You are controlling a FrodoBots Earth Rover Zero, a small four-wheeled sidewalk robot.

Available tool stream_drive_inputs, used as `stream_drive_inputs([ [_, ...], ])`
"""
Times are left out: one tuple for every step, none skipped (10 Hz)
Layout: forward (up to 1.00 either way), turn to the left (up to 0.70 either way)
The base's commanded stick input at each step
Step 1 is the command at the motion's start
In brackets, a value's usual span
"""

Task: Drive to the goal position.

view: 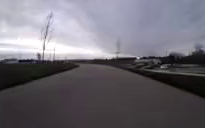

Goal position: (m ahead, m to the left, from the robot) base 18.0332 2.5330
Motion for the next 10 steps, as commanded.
stream_drive_inputs([
  [1.00, 0.00],
  [1.00, 0.00],
  [1.00, 0.00],
  [1.00, 0.00],
  [1.00, 0.00],
  [1.00, 0.00],
  [1.00, 0.00],
  [1.00, 0.00],
  [1.00, 0.00],
  [1.00, 0.00],
])
